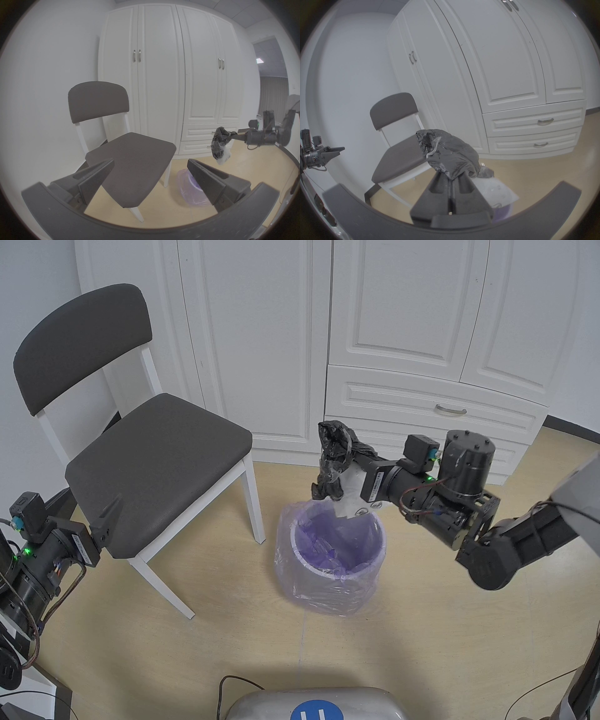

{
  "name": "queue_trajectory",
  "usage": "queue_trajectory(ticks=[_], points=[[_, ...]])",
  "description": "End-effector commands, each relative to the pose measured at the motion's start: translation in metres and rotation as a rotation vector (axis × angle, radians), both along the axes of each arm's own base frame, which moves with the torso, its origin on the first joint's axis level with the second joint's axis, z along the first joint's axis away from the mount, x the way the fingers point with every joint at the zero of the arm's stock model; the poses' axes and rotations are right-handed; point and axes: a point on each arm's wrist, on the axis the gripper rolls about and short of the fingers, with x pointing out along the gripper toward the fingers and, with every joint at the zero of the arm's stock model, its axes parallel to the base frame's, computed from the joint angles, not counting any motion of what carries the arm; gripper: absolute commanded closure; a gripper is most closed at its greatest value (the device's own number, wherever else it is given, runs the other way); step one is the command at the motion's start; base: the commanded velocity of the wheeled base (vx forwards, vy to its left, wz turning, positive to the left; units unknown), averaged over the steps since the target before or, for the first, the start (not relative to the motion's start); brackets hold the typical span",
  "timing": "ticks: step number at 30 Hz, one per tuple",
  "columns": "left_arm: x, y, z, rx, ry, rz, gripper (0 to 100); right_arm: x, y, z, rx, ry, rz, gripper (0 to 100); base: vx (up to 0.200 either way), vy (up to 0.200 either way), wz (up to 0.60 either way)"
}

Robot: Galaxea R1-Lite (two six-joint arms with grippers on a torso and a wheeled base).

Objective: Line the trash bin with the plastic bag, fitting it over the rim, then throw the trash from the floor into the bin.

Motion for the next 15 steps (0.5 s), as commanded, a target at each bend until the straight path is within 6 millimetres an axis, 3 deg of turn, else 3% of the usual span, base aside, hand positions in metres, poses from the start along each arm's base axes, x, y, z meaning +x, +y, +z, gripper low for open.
queue_trajectory(ticks=[1, 9, 15], points=[[0.002, 0.007, 0.004, -0.004, -0.021, 0.047, 0, 0.018, 0.023, -0.063, 0.000, 0.069, 0.036, 100, 0.000, 0.000, 0.00], [-0.001, 0.006, 0.006, 0.012, -0.033, 0.036, 0, 0.032, 0.027, -0.103, 0.066, -0.015, 0.108, 100, 0.000, 0.000, 0.00], [0.000, 0.006, 0.006, 0.034, -0.034, 0.036, 0, 0.043, 0.023, -0.109, 0.166, -0.043, 0.139, 100, 0.000, 0.000, 0.00]])
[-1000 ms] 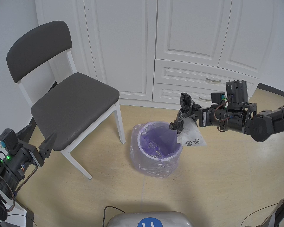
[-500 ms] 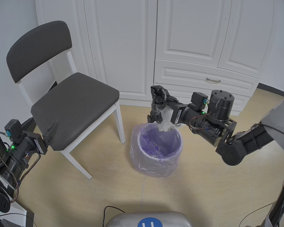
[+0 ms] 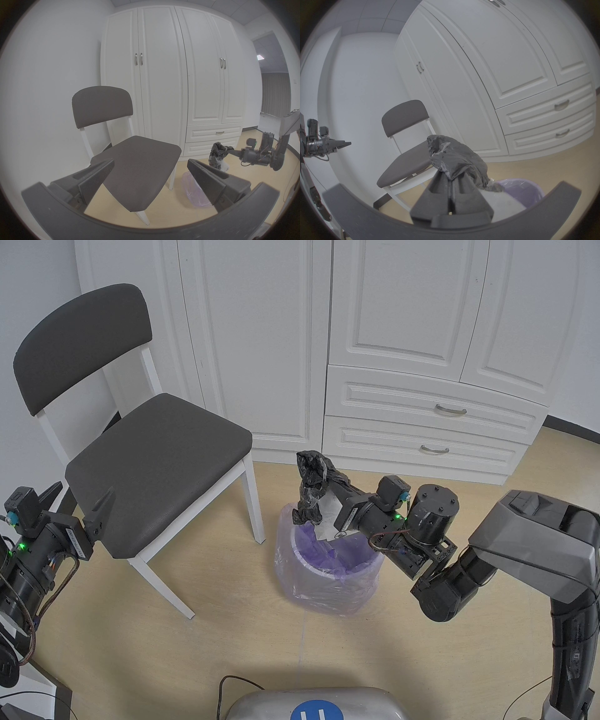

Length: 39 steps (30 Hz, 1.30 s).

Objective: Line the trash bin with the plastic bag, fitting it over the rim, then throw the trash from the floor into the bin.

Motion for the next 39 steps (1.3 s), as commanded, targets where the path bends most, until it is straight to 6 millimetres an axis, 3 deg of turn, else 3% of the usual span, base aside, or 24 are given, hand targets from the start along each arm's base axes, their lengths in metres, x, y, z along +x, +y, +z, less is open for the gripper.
queue_trajectory(ticks=[1, 12, 19, 21, 33, 36, 39], points=[[-0.001, 0.000, 0.001, 0.005, -0.007, -0.002, 0, 0.015, -0.003, -0.031, 0.013, 0.049, 0.010, 100, 0.000, 0.000, 0.00], [-0.001, -0.004, 0.002, -0.002, -0.009, -0.025, 0, 0.050, -0.014, -0.057, 0.045, 0.049, -0.042, 100, 0.000, 0.000, 0.00], [-0.002, -0.005, 0.000, -0.001, -0.003, -0.032, 0, 0.058, -0.018, -0.076, 0.037, 0.086, -0.056, 100, 0.000, 0.000, 0.00], [-0.004, -0.007, 0.001, -0.004, -0.011, -0.050, 0, 0.064, -0.020, -0.091, 0.019, 0.119, -0.066, 100, 0.000, 0.000, 0.00], [-0.005, -0.008, 0.001, -0.002, -0.011, -0.053, 0, 0.072, -0.028, -0.133, 0.007, 0.204, -0.049, 100, 0.000, 0.000, 0.00], [-0.005, -0.008, 0.001, -0.002, -0.011, -0.053, 0, 0.074, -0.030, -0.136, 0.003, 0.216, -0.054, 100, 0.000, 0.000, 0.00], [-0.005, -0.008, 0.001, -0.002, -0.011, -0.055, 0, 0.077, -0.024, -0.125, 0.026, 0.186, -0.044, 100, 0.000, 0.000, 0.00]])
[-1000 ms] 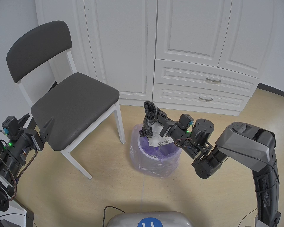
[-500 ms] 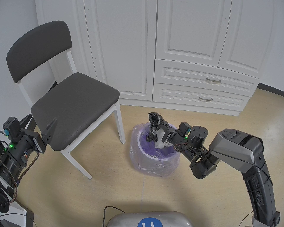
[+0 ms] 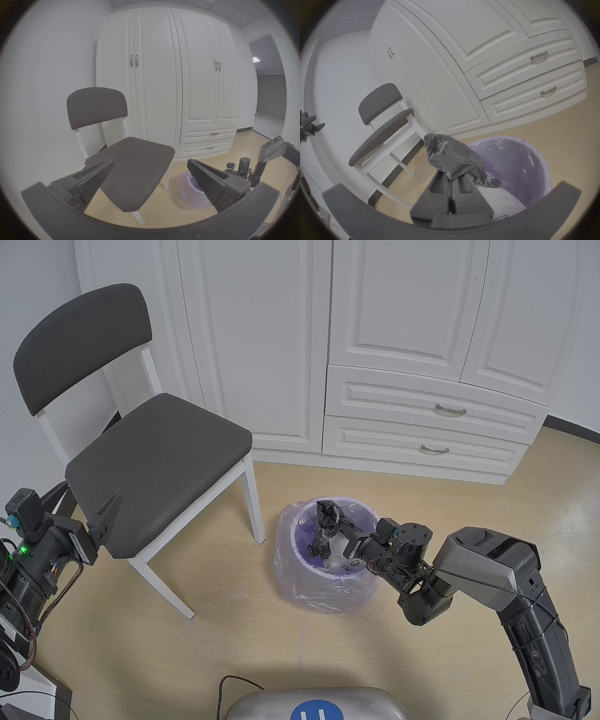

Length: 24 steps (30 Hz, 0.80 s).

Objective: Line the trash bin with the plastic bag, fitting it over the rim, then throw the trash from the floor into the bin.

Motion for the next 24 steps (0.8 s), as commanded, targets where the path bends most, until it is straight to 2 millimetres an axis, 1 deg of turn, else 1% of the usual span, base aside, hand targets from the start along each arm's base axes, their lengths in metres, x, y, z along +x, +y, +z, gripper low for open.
queue_trajectory(ticks=[1, 3, 4, 6, 7, 10, 12, 15, 16, 17, 19, 22, 24], points=[[0.000, 0.000, 0.000, -0.001, -0.001, 0.001, 0, 0.003, 0.007, 0.004, 0.025, -0.030, 0.005, 100, 0.000, 0.000, 0.00], [0.000, 0.000, 0.000, 0.001, -0.002, -0.001, 0, 0.005, 0.018, 0.012, 0.045, -0.059, 0.021, 100, 0.000, 0.000, 0.00], [0.000, 0.000, 0.000, 0.001, -0.002, 0.001, 0, 0.005, 0.023, 0.012, 0.048, -0.064, 0.027, 100, 0.000, 0.000, 0.00], [0.000, -0.001, 0.000, 0.001, 0.000, -0.004, 0, 0.005, 0.027, 0.010, 0.049, -0.065, 0.033, 100, 0.000, 0.000, 0.00], [-0.001, -0.002, 0.000, 0.001, 0.000, -0.013, 0, 0.006, 0.032, 0.006, 0.047, -0.061, 0.041, 100, 0.000, 0.000, 0.00], [-0.001, -0.003, 0.000, 0.001, 0.000, -0.019, 0, 0.013, 0.034, -0.003, 0.041, -0.049, 0.036, 100, 0.000, 0.000, 0.00], [-0.001, -0.003, -0.001, 0.002, 0.003, -0.021, 0, 0.018, 0.030, -0.017, 0.030, -0.033, 0.020, 100, 0.000, 0.000, 0.00], [-0.002, -0.004, -0.002, 0.003, 0.006, -0.024, 0, 0.025, 0.012, -0.035, 0.009, -0.002, -0.006, 100, 0.000, 0.000, 0.00], [-0.002, -0.004, -0.002, 0.003, 0.007, -0.024, 0, 0.026, 0.011, -0.036, 0.009, -0.001, -0.010, 100, 0.000, 0.000, 0.00], [-0.002, -0.004, -0.002, 0.003, 0.006, -0.024, 0, 0.028, 0.003, -0.038, 0.005, 0.002, -0.020, 100, 0.000, 0.000, 0.00], [-0.002, -0.004, -0.002, 0.003, 0.006, -0.024, 0, 0.030, -0.005, -0.036, 0.003, 0.006, -0.031, 100, 0.000, 0.000, 0.00], [-0.002, -0.004, -0.002, 0.003, 0.006, -0.025, 0, 0.030, -0.013, -0.027, 0.002, 0.008, -0.045, 100, 0.000, 0.000, 0.00], [-0.002, -0.004, -0.002, 0.003, 0.006, -0.025, 0, 0.027, -0.017, -0.025, -0.003, 0.017, -0.047, 100, 0.000, 0.000, 0.00]])
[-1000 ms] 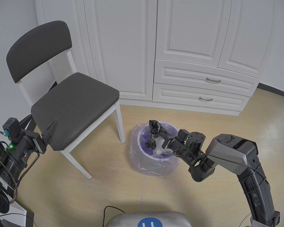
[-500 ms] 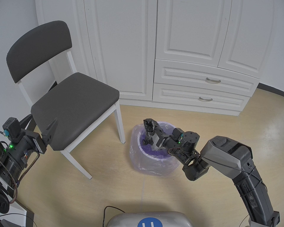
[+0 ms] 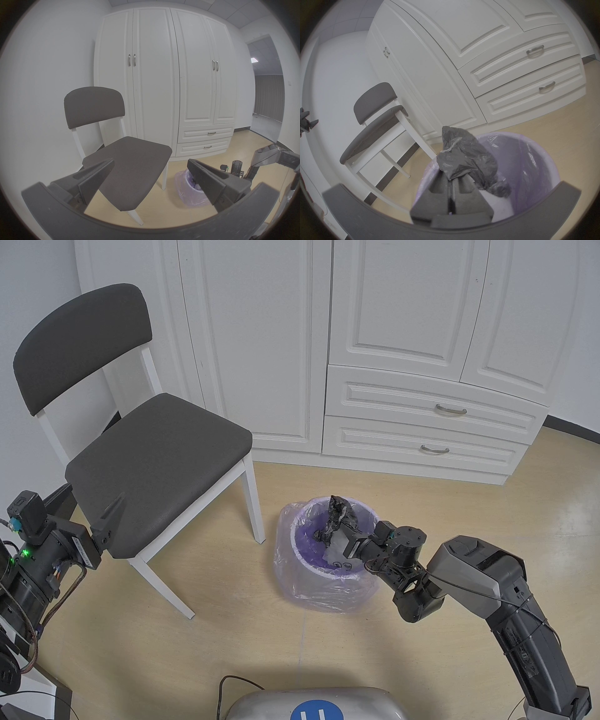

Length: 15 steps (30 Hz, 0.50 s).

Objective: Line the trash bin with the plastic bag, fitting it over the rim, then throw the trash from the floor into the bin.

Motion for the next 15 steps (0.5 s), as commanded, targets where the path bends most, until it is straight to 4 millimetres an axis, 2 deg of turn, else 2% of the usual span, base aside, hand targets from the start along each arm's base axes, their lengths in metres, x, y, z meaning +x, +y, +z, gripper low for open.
queue_trajectory(ticks=[1, 7, 15], points=[[0.000, 0.000, 0.000, -0.001, -0.002, -0.001, 0, -0.004, -0.013, 0.005, -0.013, 0.024, -0.013, 100, 0.000, 0.000, 0.00], [0.000, 0.000, 0.001, -0.001, -0.003, -0.001, 0, -0.012, -0.017, -0.005, -0.061, 0.056, 0.031, 100, 0.000, 0.000, 0.00], [-0.001, -0.001, 0.001, -0.003, -0.003, -0.007, 0, 0.005, 0.006, -0.025, -0.044, 0.006, 0.053, 100, 0.000, 0.000, 0.00]])
